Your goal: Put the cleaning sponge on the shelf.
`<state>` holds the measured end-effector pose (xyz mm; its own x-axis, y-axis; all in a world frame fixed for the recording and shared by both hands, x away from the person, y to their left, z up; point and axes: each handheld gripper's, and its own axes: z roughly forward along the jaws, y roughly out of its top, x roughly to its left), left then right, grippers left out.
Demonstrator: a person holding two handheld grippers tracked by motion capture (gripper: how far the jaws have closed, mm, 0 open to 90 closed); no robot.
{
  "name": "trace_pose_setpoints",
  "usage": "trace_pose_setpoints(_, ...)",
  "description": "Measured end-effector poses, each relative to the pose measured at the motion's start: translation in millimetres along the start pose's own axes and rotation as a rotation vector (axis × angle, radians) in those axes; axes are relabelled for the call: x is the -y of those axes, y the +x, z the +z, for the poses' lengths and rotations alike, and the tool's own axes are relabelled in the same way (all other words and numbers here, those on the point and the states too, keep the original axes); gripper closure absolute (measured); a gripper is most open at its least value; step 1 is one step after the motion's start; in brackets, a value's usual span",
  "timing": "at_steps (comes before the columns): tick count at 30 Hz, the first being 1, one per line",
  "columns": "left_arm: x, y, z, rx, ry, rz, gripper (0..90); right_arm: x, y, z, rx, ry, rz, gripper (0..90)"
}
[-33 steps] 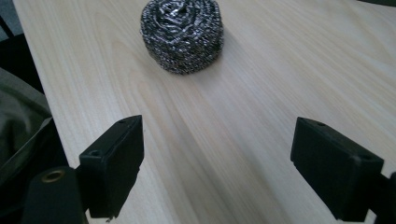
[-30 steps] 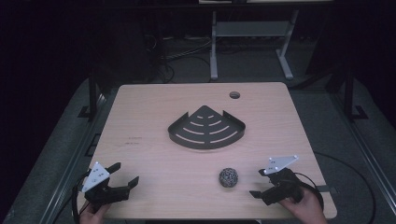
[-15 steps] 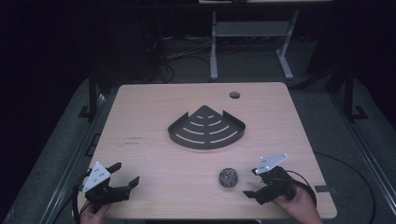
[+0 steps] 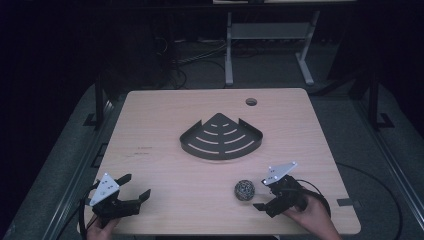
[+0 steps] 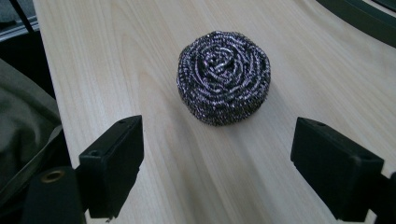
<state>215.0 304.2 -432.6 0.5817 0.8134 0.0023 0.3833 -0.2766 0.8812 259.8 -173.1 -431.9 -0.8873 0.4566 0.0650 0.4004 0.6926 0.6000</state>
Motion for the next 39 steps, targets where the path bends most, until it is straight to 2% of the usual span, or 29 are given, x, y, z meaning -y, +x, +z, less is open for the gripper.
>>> trace_pose_setpoints(17, -0.7, 0.7, -0.6, 0.003, -0.005, 0.002, 13.2, -26.8, -2.1, 21.5, -0.019, 0.061, -0.045, 16.8)
trace_pose_setpoints(26, -1.4, 0.2, 0.0, 0.005, -0.005, 0.006, 13.3, -41.7, -7.8, 38.6, -0.047, 0.127, -0.061, 21.3)
trace_pose_setpoints(28, -1.6, 0.0, 0.2, 0.006, -0.006, 0.008, 13.3, -43.7, -8.1, 41.5, -0.040, 0.140, -0.067, 22.0)
trace_pose_setpoints(34, -2.0, -0.7, -0.2, 0.006, -0.007, 0.009, 13.3, -48.3, -10.1, 44.3, -0.045, 0.152, -0.068, 25.0)
trace_pose_setpoints(39, -1.8, 0.1, -1.0, 0.006, -0.010, 0.005, 13.3, -49.8, -10.5, 48.7, -0.047, 0.184, -0.072, 27.1)
